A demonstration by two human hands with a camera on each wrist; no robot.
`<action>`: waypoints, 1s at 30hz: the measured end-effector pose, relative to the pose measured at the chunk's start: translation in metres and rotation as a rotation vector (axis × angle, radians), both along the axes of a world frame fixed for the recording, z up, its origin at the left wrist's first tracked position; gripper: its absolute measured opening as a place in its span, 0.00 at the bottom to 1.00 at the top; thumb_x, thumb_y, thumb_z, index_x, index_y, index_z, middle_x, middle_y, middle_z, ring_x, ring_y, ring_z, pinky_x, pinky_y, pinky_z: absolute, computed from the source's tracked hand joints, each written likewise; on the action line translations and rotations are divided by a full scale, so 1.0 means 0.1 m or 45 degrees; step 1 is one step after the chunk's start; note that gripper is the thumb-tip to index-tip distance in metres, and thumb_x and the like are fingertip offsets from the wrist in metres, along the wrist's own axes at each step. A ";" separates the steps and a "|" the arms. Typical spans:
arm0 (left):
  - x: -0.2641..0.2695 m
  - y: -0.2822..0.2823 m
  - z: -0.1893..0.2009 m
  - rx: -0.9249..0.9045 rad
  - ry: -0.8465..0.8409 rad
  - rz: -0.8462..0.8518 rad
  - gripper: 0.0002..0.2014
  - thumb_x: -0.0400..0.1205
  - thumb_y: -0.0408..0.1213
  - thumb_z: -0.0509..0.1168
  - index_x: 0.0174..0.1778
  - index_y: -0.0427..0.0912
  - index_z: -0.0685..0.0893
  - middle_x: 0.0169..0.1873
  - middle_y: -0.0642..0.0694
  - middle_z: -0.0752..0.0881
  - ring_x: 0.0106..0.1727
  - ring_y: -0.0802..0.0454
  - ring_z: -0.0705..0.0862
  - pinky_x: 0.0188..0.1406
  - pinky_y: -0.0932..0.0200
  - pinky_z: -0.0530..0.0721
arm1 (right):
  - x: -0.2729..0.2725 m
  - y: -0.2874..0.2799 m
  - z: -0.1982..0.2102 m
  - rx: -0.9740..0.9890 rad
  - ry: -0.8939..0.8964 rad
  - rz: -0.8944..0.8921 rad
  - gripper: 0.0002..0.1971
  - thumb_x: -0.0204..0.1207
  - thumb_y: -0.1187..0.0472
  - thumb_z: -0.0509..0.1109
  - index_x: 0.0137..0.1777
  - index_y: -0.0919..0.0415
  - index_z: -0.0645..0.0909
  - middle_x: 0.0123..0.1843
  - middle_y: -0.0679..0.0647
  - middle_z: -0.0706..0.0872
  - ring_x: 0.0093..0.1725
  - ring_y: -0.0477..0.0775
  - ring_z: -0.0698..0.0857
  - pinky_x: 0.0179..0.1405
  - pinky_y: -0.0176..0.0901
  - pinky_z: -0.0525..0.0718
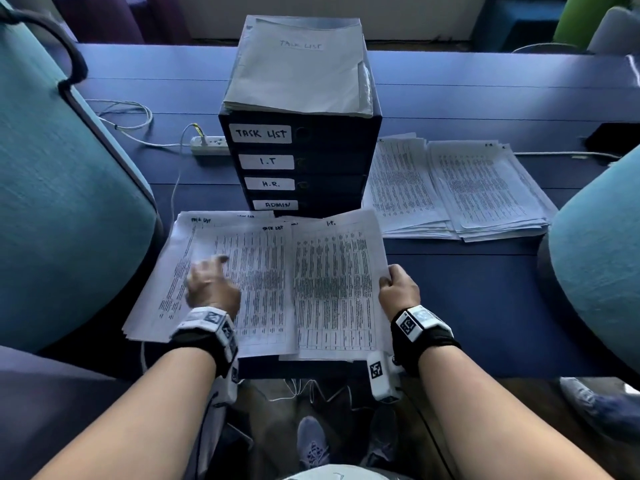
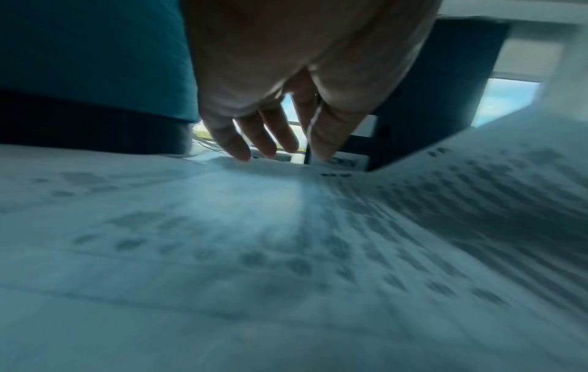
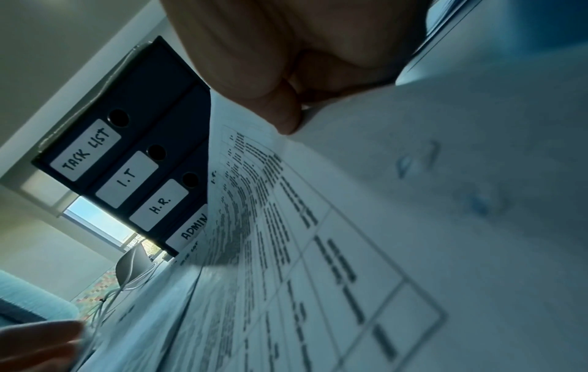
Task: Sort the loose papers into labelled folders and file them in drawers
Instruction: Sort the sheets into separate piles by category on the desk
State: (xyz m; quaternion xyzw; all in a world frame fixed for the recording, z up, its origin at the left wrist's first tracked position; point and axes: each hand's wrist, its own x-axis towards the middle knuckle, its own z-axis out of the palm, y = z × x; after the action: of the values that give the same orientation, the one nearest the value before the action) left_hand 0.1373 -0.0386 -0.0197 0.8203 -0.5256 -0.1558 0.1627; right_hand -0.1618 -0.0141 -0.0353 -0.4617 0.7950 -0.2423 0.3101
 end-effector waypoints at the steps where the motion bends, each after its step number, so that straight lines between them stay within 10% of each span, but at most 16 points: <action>1: -0.10 0.02 -0.04 0.045 0.066 -0.123 0.20 0.80 0.31 0.65 0.67 0.51 0.78 0.67 0.42 0.76 0.63 0.43 0.77 0.63 0.45 0.80 | 0.03 -0.01 0.01 -0.014 0.000 0.004 0.06 0.81 0.65 0.58 0.44 0.58 0.73 0.41 0.54 0.80 0.41 0.58 0.78 0.38 0.41 0.71; 9: -0.56 0.23 -0.23 0.493 -0.044 -0.497 0.47 0.74 0.65 0.68 0.84 0.50 0.55 0.84 0.43 0.55 0.84 0.41 0.57 0.79 0.34 0.62 | 0.15 -0.09 0.06 -0.029 -0.005 0.019 0.06 0.81 0.67 0.59 0.47 0.67 0.76 0.42 0.57 0.81 0.42 0.60 0.78 0.37 0.42 0.71; 14: -0.56 0.20 -0.30 0.568 -0.006 -0.465 0.48 0.76 0.50 0.69 0.86 0.52 0.43 0.86 0.44 0.43 0.86 0.40 0.44 0.81 0.31 0.51 | 0.14 -0.09 0.04 -0.009 -0.007 0.019 0.06 0.81 0.68 0.60 0.42 0.66 0.74 0.38 0.55 0.78 0.38 0.57 0.74 0.27 0.42 0.68; 30: -0.03 -0.12 -0.31 0.545 0.051 -0.360 0.40 0.72 0.24 0.64 0.78 0.58 0.67 0.85 0.51 0.50 0.86 0.44 0.45 0.78 0.23 0.43 | -0.06 -0.08 -0.07 0.173 0.122 -0.033 0.05 0.77 0.70 0.59 0.43 0.61 0.73 0.33 0.48 0.76 0.37 0.56 0.77 0.31 0.41 0.70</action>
State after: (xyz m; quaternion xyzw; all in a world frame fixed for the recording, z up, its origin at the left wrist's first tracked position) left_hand 0.1345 -0.0510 -0.0510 0.7511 -0.5869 -0.3010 -0.0278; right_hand -0.1676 -0.0221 -0.0427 -0.4403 0.8294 -0.1694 0.2993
